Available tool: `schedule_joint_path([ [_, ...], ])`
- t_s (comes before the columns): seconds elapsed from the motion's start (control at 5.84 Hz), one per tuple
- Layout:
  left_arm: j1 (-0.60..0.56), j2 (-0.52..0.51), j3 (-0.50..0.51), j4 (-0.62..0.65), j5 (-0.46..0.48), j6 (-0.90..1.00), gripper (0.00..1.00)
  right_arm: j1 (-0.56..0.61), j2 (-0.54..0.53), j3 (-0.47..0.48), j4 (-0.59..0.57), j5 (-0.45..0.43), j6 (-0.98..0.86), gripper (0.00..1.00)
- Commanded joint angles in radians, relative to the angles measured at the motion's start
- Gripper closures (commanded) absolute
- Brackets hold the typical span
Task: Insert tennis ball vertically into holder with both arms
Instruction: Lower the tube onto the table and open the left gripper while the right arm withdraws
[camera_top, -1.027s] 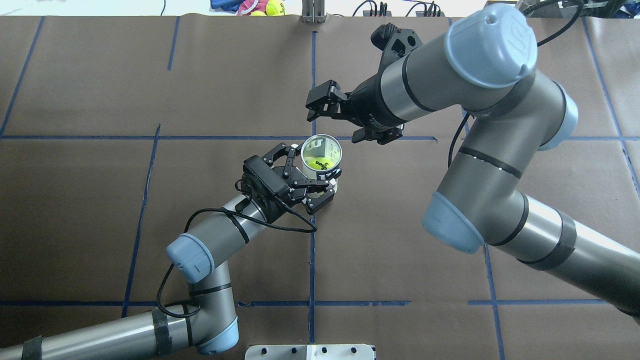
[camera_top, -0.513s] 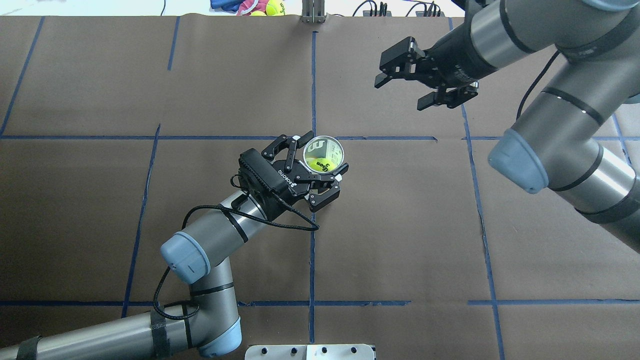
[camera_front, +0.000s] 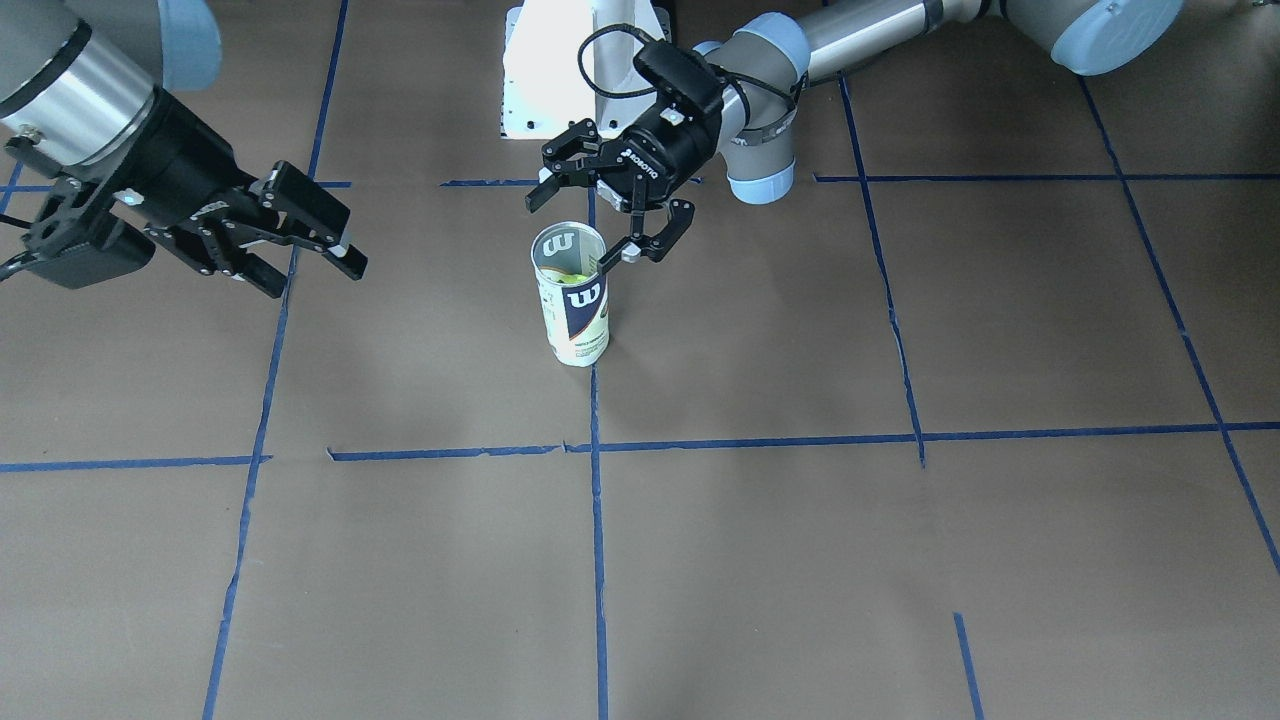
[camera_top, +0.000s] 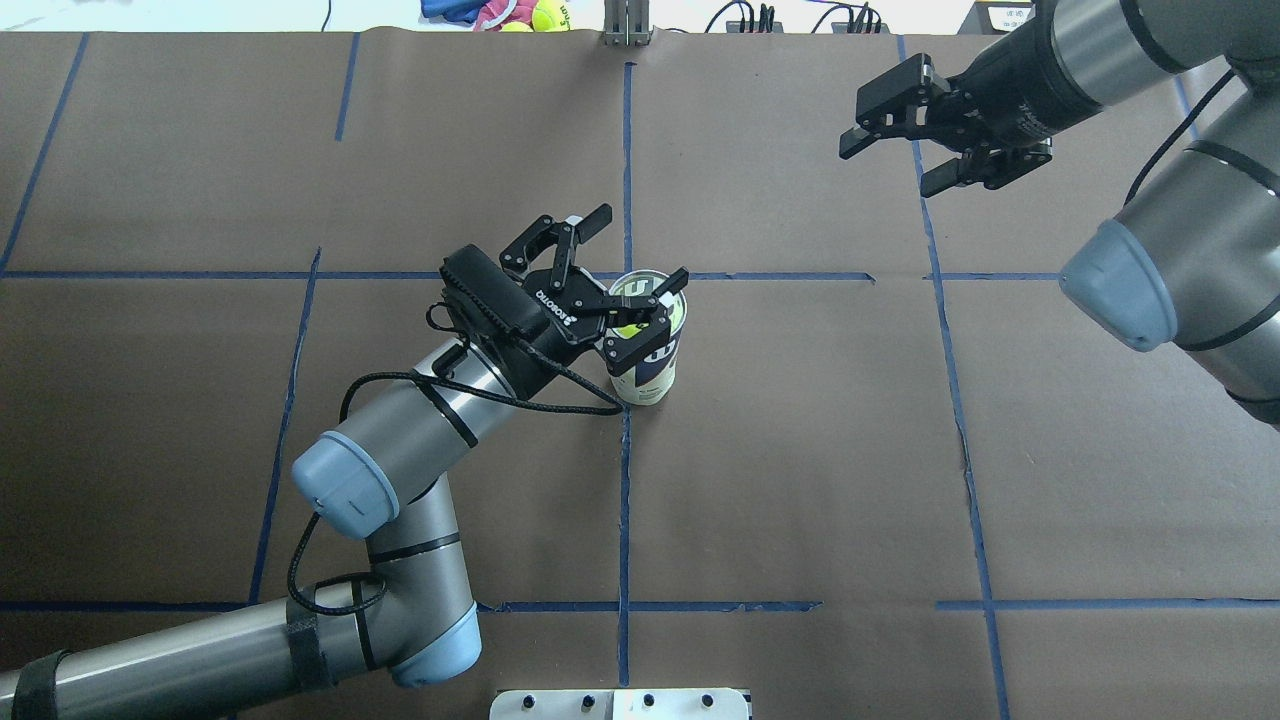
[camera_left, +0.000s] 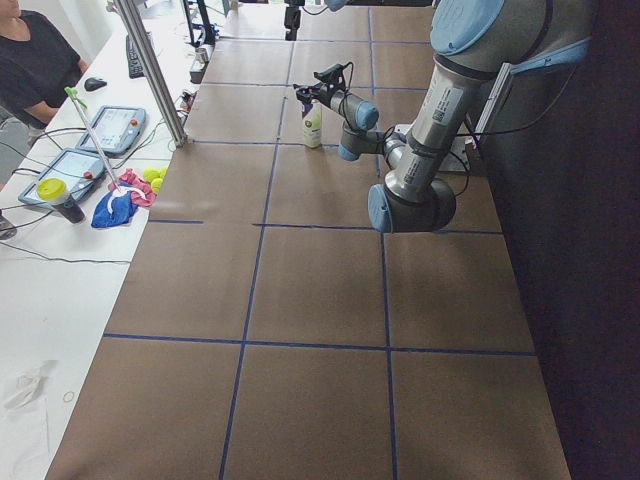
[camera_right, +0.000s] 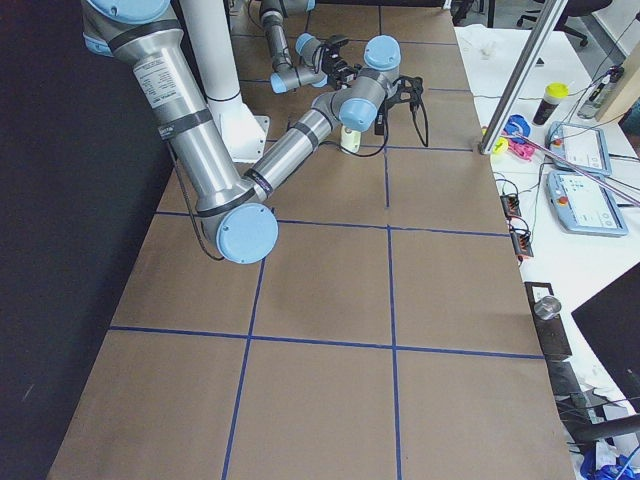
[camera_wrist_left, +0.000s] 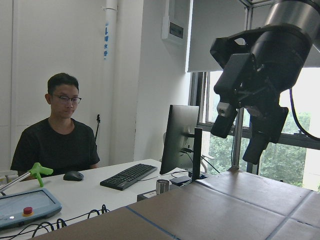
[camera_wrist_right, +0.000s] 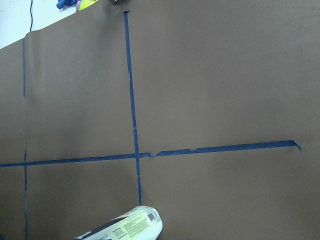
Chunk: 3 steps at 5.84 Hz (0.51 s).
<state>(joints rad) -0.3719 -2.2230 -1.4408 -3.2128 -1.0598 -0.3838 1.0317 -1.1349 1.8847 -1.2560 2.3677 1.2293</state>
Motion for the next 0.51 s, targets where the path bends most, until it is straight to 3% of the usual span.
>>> schedule_joint_path([
  [0.0, -0.082, 0.032, -0.027, 0.005, 0.0, -0.111, 0.01, 0.045, -0.037, -0.001, -0.002, 0.004, -0.077, 0.01],
  [0.34, -0.137, 0.061, -0.046, 0.176, -0.002, -0.119, 0.0, 0.089, -0.13, -0.007, -0.002, -0.001, -0.254, 0.01],
])
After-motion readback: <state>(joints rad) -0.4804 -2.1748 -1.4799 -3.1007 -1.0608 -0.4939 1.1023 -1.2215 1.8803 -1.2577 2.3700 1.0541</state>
